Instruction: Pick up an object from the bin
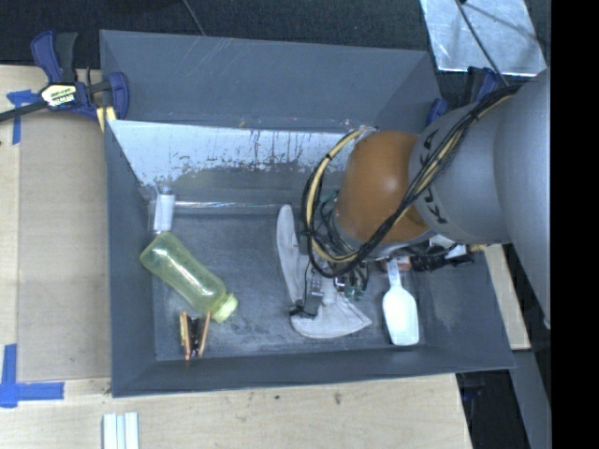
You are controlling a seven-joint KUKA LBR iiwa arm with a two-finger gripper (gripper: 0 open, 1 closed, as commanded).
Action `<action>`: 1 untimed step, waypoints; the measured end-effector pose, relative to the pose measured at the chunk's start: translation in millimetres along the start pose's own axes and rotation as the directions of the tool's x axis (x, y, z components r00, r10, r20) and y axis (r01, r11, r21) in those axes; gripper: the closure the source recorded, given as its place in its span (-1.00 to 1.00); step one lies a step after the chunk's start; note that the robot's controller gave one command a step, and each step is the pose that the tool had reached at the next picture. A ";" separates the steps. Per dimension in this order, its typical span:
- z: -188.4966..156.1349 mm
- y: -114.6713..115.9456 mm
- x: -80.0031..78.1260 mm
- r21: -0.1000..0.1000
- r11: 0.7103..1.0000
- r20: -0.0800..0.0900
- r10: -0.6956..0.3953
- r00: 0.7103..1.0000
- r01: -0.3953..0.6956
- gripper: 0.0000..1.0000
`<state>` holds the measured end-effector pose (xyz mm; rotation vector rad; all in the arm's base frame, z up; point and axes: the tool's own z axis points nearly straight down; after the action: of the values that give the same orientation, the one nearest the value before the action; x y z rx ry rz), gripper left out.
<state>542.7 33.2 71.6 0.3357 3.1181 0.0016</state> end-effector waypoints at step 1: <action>1.0 12.6 -15.1 0.002 0.993 -0.004 0.119 0.993 -0.119 -1.00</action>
Offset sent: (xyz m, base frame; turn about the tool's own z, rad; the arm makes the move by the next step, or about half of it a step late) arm -0.0192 -0.0310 -0.0016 -0.0347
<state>560.0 42.3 70.7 0.5218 3.0971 0.0002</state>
